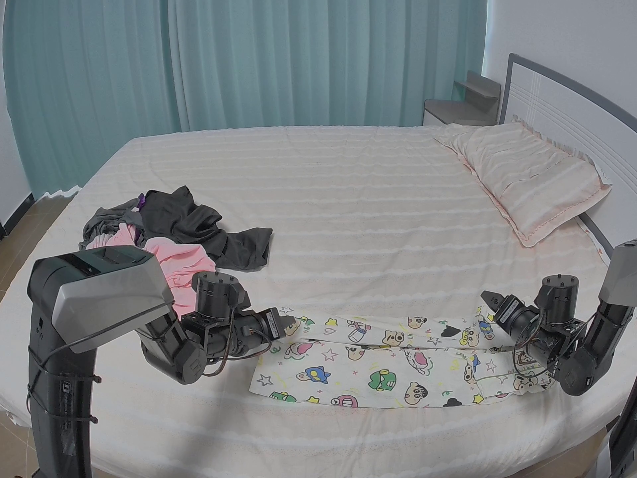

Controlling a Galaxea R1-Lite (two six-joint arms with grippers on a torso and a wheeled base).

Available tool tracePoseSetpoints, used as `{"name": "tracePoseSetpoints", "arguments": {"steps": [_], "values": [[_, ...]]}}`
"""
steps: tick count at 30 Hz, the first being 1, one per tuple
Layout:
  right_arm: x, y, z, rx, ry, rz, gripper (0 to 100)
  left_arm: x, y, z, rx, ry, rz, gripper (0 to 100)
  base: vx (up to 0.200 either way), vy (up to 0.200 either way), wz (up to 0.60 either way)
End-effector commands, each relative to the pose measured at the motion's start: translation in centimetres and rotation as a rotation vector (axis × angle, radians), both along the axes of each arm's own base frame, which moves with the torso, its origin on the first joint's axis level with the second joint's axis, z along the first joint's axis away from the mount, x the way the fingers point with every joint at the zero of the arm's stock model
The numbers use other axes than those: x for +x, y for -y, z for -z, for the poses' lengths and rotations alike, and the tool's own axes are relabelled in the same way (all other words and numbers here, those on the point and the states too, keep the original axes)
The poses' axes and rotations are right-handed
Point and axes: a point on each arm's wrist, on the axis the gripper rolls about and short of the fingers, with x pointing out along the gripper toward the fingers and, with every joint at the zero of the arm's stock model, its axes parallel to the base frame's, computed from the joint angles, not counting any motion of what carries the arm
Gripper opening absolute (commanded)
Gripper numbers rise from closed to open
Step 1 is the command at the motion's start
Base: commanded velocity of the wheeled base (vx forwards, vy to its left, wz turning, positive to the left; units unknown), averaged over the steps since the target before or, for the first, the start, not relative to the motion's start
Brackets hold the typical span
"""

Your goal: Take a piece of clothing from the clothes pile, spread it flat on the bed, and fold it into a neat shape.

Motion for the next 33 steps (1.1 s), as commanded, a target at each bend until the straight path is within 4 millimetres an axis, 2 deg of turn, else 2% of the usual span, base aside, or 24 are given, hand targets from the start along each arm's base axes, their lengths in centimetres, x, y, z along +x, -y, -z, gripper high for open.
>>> {"name": "tracePoseSetpoints", "arguments": {"steps": [1,6,14,19,26,27,33], "values": [[0.0,0.0,0.1,-0.001,-0.003,-0.001,100,-0.4,-0.3,0.0,0.010,-0.006,-0.002,0,0.000,0.000,0.00],[0.0,0.0,0.1,-0.001,-0.005,-0.001,100,-1.2,-0.6,-0.3,0.035,-0.005,0.011,0,0.000,0.000,0.00],[-0.2,0.0,0.2,-0.004,-0.011,0.000,100,-3.7,-1.7,-0.7,0.068,0.006,0.029,0,0.000,0.000,0.00],[-0.2,0.2,0.3,-0.011,-0.024,0.006,100,-5.2,-2.3,0.2,0.099,0.011,0.047,0,0.000,0.000,0.00],[-0.4,0.2,0.5,-0.015,-0.038,0.004,100,-5.8,-2.5,0.9,0.108,-0.010,0.049,0,0.000,0.000,0.00],[-0.4,0.2,0.5,-0.019,-0.038,0.002,100,-6.2,-2.6,1.5,0.123,-0.033,0.056,0,0.000,0.000,0.00],[-0.5,0.1,0.5,-0.019,-0.041,-0.003,100,-6.4,-2.8,2.4,0.154,-0.040,0.070,0,0.000,0.000,0.00]]}}
